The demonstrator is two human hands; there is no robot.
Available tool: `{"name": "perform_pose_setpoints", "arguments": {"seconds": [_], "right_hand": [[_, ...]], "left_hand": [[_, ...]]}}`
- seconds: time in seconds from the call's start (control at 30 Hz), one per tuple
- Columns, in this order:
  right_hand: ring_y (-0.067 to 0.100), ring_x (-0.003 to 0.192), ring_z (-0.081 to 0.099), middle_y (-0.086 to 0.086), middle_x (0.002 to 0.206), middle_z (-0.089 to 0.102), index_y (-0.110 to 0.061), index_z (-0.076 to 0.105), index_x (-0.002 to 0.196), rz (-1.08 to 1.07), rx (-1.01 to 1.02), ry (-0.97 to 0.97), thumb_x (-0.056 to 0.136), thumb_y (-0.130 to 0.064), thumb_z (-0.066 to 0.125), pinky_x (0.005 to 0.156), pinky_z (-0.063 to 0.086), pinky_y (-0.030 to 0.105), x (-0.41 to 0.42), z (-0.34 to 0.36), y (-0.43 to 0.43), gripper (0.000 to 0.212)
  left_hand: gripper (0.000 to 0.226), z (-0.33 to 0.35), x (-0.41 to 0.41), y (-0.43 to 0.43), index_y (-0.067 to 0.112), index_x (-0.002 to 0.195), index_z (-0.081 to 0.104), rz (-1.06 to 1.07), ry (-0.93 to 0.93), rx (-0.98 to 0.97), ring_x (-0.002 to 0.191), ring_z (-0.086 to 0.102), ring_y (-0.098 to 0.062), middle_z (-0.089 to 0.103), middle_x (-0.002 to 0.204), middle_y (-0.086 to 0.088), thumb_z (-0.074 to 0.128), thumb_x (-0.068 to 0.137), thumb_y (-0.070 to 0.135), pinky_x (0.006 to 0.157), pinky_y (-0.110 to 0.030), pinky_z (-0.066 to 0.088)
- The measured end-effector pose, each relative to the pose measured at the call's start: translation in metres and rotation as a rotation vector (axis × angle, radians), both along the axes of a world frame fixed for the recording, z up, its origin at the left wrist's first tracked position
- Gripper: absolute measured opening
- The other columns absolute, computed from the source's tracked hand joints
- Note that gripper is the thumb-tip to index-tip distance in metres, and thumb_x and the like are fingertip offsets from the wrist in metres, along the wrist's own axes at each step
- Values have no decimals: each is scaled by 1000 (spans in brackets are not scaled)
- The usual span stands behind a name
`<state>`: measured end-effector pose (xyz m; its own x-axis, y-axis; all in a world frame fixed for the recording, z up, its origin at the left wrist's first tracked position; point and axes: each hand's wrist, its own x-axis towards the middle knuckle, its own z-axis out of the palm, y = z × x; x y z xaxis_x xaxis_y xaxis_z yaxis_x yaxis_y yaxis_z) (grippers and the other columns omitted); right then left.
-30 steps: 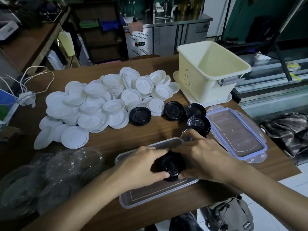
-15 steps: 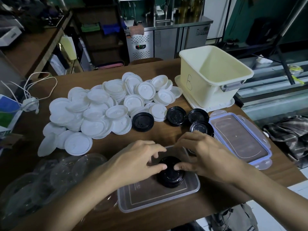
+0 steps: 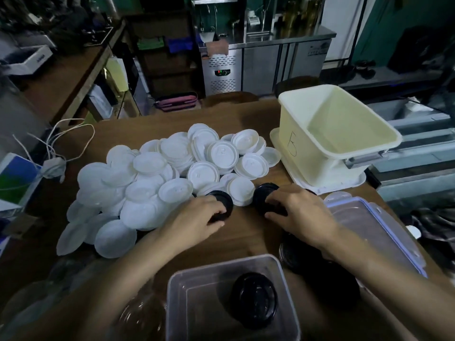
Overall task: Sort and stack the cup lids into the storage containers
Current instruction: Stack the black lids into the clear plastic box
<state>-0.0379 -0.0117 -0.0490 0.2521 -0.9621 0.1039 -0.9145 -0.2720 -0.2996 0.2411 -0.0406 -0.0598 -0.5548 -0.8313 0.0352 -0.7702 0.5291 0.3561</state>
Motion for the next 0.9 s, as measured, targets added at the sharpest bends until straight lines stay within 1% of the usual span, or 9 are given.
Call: {"name": "perform_pose_setpoints", "arguments": {"seconds": [0.1,0.17,0.23,0.33,0.43,0.6,0.67,0.8,0.9], "right_hand": [[25,106,62,-2,107,67,-22,72,110,-4,1,92,84,-44,79,74,56,41,2,-14,-14,35],[26,103,63,-3,101,68,-22,75,105,29,-6,135,83,-45,80,67,56,38,3,-26,-20,33],[24,93,65,-5,91,68,-23,77,93,63,-16,160,76,-46,85,57,52,34,5,-34,-24,29],[21,79,65,-8,79,65,-27,77,80,103,-33,192,64,-45,93,49,48,30,7,-39,-27,29],[23,91,64,-6,89,67,-25,77,89,111,-4,161,81,-36,80,59,49,32,8,-39,-26,14],[19,103,60,-8,103,63,-26,71,101,65,32,82,91,-37,70,65,40,30,10,-26,-24,15],[17,99,59,-11,101,61,-26,69,97,36,66,31,89,-42,75,66,41,31,11,-19,-21,19],[13,89,55,-12,91,61,-32,60,85,-10,153,-97,81,-49,81,71,42,34,10,-8,-16,28],[10,80,49,-16,77,54,-30,62,84,-42,145,-159,81,-51,82,67,36,32,7,0,-12,28]], "left_hand": [[36,-15,-4,-10,22,123,71,-67,-149,-72,105,64,-17,68,114,6,78,91,38,87,-38,55],[33,-21,-6,-11,20,105,75,-104,-210,-153,88,68,-18,69,98,5,89,79,36,74,-35,57],[31,-23,-7,-9,22,89,75,-126,-221,-198,72,67,-16,66,85,7,95,68,32,63,-29,56],[24,-28,-7,-6,22,87,75,-144,-156,-253,70,65,-17,65,85,6,92,69,24,63,-29,55],[25,-27,-6,1,23,87,76,-92,-81,-201,74,67,-17,66,85,8,93,69,20,66,-30,57],[23,-22,-3,9,23,88,72,54,26,1,80,63,-10,65,84,15,92,77,22,65,-24,44],[29,-21,-3,11,25,84,65,82,40,40,76,56,-8,59,79,15,93,76,26,62,-25,39],[41,-14,-5,17,30,80,55,137,106,124,75,52,-7,53,74,17,94,72,35,65,-24,43],[40,-4,-6,23,30,81,56,168,143,128,75,53,-7,55,75,17,94,72,36,67,-25,45]]}}
